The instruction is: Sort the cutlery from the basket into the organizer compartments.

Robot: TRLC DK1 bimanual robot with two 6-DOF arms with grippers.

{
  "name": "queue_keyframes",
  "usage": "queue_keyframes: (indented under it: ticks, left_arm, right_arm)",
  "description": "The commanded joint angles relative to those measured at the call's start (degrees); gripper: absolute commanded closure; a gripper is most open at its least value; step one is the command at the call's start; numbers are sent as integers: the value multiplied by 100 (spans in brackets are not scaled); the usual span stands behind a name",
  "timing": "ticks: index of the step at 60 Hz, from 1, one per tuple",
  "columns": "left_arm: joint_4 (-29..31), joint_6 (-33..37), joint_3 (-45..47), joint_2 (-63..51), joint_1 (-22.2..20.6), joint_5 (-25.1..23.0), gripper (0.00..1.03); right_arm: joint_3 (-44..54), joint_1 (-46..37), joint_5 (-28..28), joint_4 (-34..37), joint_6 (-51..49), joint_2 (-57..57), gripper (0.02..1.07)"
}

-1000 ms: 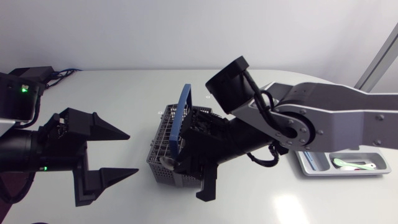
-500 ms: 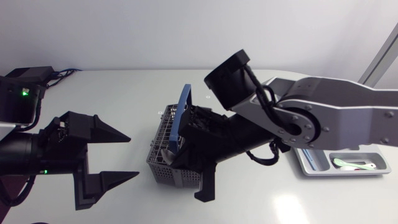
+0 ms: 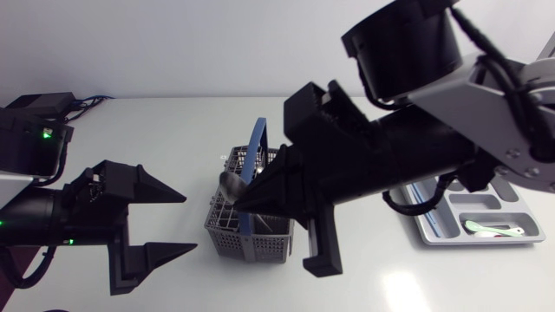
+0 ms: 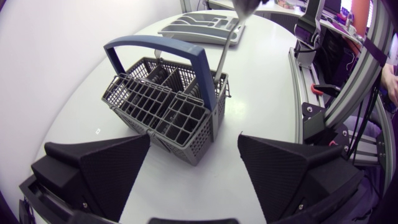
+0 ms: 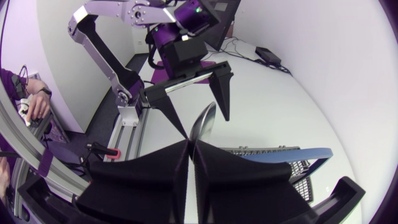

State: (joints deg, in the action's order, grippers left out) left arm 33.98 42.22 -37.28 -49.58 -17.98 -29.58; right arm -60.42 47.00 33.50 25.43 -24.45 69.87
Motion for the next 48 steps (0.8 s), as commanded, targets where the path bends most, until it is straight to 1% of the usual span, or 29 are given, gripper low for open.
queue_keyframes:
  ticks: [1,6,14,17,23,34,40,48]
  left_arm:
    - [-58,-3,124,-87,-66,-21,6]
    - [-84,-12,124,-113,-74,-12,6]
    - [-102,-12,124,-166,-83,-12,6]
    - [-102,-20,115,-183,-92,-4,6]
    - [-102,-20,80,-192,-109,14,6]
    - [-128,-38,63,-201,-268,84,6]
    - [-181,-117,54,-219,-382,119,6]
    - [-207,-170,28,-245,-435,146,6]
  right_arm:
    - [-136,-112,140,-91,230,-219,102]
    - [-198,-323,298,-188,362,-448,102]
    - [-356,-719,289,-223,564,-773,102]
    - [-418,-939,192,-188,617,-869,102]
    - [-435,-1615,-142,-91,696,-1054,102]
    - [-400,-3118,-291,182,704,-1239,102]
    - [-400,-3654,-774,305,669,-1221,102]
    - [-444,-4358,-1249,357,652,-975,102]
